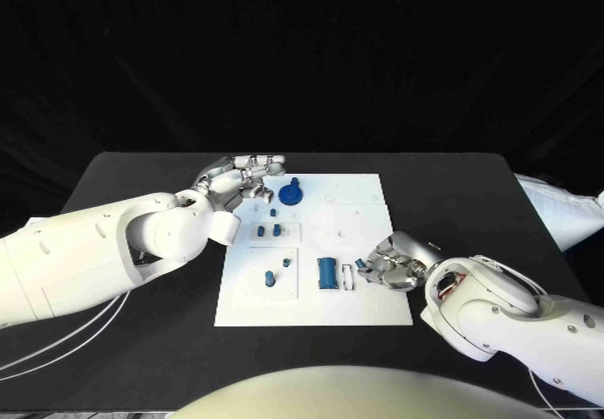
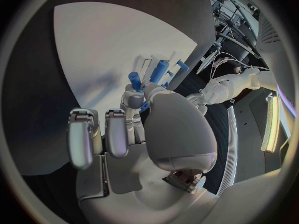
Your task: Assemble the parts on the task board
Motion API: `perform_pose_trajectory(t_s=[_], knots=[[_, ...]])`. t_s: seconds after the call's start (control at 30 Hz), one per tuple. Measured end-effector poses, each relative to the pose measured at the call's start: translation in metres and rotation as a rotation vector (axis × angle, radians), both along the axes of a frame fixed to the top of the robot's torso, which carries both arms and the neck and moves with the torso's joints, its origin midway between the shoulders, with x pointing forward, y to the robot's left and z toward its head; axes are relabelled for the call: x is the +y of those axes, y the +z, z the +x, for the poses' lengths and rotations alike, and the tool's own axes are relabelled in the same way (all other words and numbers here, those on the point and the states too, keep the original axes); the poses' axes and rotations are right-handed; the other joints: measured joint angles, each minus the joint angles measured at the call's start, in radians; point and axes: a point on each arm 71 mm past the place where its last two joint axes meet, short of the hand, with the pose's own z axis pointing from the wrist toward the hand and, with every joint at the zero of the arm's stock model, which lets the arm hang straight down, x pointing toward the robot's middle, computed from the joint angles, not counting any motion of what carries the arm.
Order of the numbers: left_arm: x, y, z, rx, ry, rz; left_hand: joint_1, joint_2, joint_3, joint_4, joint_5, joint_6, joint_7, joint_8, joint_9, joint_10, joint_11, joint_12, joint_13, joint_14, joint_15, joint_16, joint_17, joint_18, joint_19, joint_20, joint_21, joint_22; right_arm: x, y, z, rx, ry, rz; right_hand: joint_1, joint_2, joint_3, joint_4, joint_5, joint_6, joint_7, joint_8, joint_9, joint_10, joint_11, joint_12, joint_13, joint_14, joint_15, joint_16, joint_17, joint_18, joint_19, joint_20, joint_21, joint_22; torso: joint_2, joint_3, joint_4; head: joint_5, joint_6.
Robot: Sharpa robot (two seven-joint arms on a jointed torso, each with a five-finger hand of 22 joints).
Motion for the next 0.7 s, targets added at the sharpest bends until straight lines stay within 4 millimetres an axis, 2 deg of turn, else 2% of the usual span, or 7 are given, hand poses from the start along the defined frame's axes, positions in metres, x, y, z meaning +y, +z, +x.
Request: perform_pose_trajectory(t_s=[0.17,0.7], knots=[[-0.001,0.0,0.0,0.0,-0.003,-0.001,0.0,0.0,0.0,0.0,0.0,0.0,0.0,0.0,0.0,0.0,0.0,0.0,0.0,0.0,0.0,0.0,0.0,0.0,0.0,0.0,0.0,0.0,0.006,-0.005,0.001,0.037,0.005,0.014,-0.021,0.0,0.0,0.0,0.035,0.009,-0.001,0.0,0.005,0.005,-0.001,0.004,0.002,0.0,0.0,0.0,0.0,0.0,0.0,0.0,0.0,0.0,0.0,0.0004,-0.0001,0.002,0.0],[-0.003,0.0,0.0,0.001,-0.006,0.0,0.0,0.0,0.0,0.0,0.0,0.0,0.0,0.0,-0.001,0.0,0.0,0.0,0.0,0.0,0.0,0.0,0.0,0.0,0.0,0.0,-0.005,-0.002,0.018,-0.011,0.002,0.08,0.03,0.021,-0.037,-0.001,-0.009,0.003,0.041,0.015,-0.001,-0.002,0.01,0.007,0.001,0.018,0.011,0.0,0.0,0.0,0.0,0.0,0.0,0.0,0.0,0.0,0.0,0.0015,-0.0012,0.005,0.0]])
